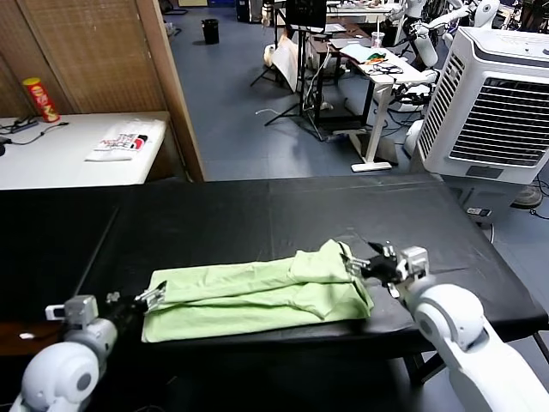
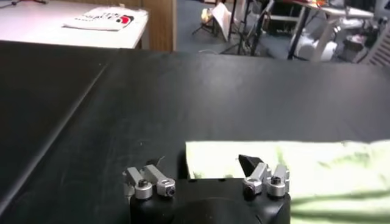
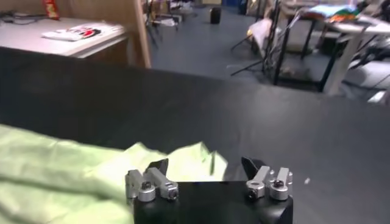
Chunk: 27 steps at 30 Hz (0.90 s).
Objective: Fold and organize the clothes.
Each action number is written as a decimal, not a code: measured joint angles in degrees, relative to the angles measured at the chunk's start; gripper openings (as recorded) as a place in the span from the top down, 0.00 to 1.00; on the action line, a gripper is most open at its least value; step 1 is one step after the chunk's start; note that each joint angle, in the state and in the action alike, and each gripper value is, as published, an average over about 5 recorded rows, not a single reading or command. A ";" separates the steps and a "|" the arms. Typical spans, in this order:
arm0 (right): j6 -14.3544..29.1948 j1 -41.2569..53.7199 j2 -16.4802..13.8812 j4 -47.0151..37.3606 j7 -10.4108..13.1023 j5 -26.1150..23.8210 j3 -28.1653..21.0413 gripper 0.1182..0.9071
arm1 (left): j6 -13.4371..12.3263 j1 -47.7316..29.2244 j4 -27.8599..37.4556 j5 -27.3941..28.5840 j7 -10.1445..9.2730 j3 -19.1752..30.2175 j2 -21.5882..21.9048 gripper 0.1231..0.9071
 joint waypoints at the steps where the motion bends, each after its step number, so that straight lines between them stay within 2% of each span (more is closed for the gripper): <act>1: 0.37 1.00 0.69 -1.52 -0.28 -0.53 -0.60 0.14 | 0.09 -1.19 0.85 -0.06 -0.18 0.52 -0.11 0.14; 10: 1.88 7.04 4.93 -11.48 -1.91 -2.67 -5.01 0.15 | 0.17 -8.22 7.84 -0.23 -0.65 3.28 -1.02 0.14; 17: 2.02 8.39 6.42 -14.33 -2.02 -3.32 -6.45 0.35 | 0.72 -8.92 10.96 -2.41 -0.26 3.39 -1.23 0.17; 20: 2.24 8.33 6.84 -14.72 -2.02 -3.72 -6.57 0.50 | 0.97 -9.12 11.61 -2.75 -0.20 3.39 -1.45 0.31; 27: 3.34 7.03 7.32 -14.52 -1.75 -4.80 -6.14 0.91 | 0.79 -9.31 12.17 -3.58 0.65 3.40 -1.80 0.82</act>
